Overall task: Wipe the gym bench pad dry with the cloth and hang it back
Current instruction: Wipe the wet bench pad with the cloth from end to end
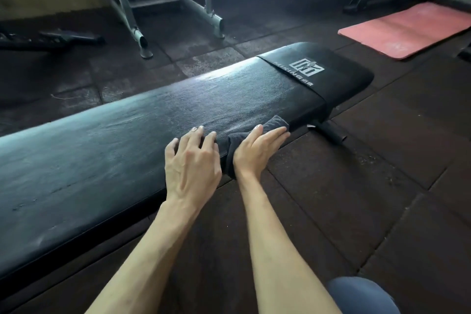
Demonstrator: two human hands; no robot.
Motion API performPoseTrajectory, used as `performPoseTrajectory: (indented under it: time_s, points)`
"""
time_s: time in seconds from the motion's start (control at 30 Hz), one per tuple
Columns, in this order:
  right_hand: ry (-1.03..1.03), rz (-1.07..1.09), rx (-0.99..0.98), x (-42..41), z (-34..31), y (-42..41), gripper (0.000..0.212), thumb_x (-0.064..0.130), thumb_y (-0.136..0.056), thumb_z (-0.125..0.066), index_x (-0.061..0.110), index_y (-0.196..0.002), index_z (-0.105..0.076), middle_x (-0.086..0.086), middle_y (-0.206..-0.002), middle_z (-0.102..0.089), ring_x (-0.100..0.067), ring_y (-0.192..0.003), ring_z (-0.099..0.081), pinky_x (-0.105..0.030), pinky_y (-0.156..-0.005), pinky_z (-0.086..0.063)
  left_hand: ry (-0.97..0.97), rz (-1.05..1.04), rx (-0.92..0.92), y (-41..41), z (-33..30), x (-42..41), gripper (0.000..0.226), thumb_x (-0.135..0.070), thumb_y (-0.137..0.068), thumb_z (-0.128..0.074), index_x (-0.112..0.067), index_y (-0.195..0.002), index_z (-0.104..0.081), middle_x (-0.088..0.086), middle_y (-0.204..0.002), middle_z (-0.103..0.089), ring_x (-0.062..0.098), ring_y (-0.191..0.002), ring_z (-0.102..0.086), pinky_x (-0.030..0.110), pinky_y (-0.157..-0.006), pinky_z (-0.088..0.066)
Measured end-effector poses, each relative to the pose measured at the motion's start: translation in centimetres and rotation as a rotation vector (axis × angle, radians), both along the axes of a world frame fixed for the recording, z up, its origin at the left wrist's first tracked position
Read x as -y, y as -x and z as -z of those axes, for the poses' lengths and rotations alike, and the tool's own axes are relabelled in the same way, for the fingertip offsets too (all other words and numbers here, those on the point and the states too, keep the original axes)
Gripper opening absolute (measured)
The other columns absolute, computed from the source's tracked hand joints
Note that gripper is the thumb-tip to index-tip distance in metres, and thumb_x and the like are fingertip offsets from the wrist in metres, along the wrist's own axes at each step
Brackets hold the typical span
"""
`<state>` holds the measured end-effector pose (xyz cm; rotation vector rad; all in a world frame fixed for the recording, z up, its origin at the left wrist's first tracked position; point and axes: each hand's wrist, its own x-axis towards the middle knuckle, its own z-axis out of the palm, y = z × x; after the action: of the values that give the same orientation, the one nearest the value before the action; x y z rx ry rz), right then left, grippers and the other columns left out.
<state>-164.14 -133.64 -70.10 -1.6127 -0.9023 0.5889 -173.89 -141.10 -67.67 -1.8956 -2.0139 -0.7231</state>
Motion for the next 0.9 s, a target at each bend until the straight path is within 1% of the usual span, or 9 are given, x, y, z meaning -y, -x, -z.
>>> performPoseTrajectory:
  time_s: [0.13, 0.23, 0.33, 0.57, 0.8, 0.9]
  points:
    - [-0.009, 0.016, -0.028, -2.8, 0.0, -3.4, 0.064, 0.025, -0.106, -0.032, -0.012, -0.151, -0.004, -0.031, -0.160, 0.002, -0.034, -0.152, 0.000, -0.035, -0.124, -0.002, 0.002, 0.038, -0.011, -3.2, -0.2, -2.5, 0.033, -0.029, -0.097, -0.049, -0.019, -0.120, -0.070, 0.008, -0.133, -0.066, 0.025, -0.126, -0.061, 0.051, -0.105, -0.044]
    - [-0.001, 0.029, -0.050, -4.9, -0.1, -6.1, 0.064, 0.024, -0.106, -0.032, -0.012, -0.151, -0.004, -0.030, -0.161, 0.002, -0.033, -0.152, 0.001, -0.031, -0.123, 0.000, 0.031, 0.053, -0.020, -5.2, -0.1, -4.5, 0.030, -0.027, -0.098, -0.053, -0.019, -0.122, -0.070, 0.009, -0.134, -0.066, 0.026, -0.127, -0.060, 0.052, -0.106, -0.043]
    - [-0.005, 0.040, -0.074, -7.1, -0.2, -8.8, 0.064, 0.024, -0.106, -0.032, -0.012, -0.151, -0.003, -0.029, -0.161, 0.002, -0.032, -0.152, 0.001, -0.031, -0.122, 0.001, 0.055, 0.062, -0.029, -6.9, 0.1, -6.0, 0.028, -0.027, -0.099, -0.055, -0.019, -0.122, -0.069, 0.009, -0.135, -0.065, 0.026, -0.128, -0.060, 0.051, -0.106, -0.043]
    - [-0.020, 0.073, -0.104, -11.6, -0.6, -14.7, 0.062, 0.022, -0.107, -0.030, -0.012, -0.151, -0.005, -0.031, -0.161, 0.001, -0.034, -0.152, 0.000, -0.031, -0.121, 0.002, 0.036, 0.007, -0.051, -7.6, 0.5, -6.7, 0.035, -0.035, -0.101, -0.044, -0.025, -0.126, -0.067, 0.001, -0.137, -0.064, 0.019, -0.130, -0.057, 0.046, -0.106, -0.039]
    - [-0.068, 0.089, -0.073, -10.7, -0.1, -13.5, 0.061, 0.024, -0.107, -0.031, -0.010, -0.152, -0.009, -0.028, -0.162, -0.003, -0.033, -0.152, -0.005, -0.029, -0.120, -0.002, 0.035, 0.001, -0.101, -7.7, 0.6, -6.7, 0.032, -0.033, -0.102, -0.047, -0.025, -0.127, -0.066, 0.000, -0.139, -0.063, 0.019, -0.130, -0.056, 0.047, -0.103, -0.041]
    - [-0.102, 0.076, -0.042, -9.1, 0.2, -11.7, 0.061, 0.023, -0.106, -0.033, -0.009, -0.152, -0.010, -0.026, -0.162, -0.003, -0.032, -0.152, -0.004, -0.029, -0.121, -0.001, 0.049, 0.020, -0.052, -7.4, 0.4, -6.6, 0.034, -0.033, -0.101, -0.046, -0.024, -0.129, -0.065, 0.001, -0.139, -0.063, 0.020, -0.131, -0.056, 0.046, -0.105, -0.040]
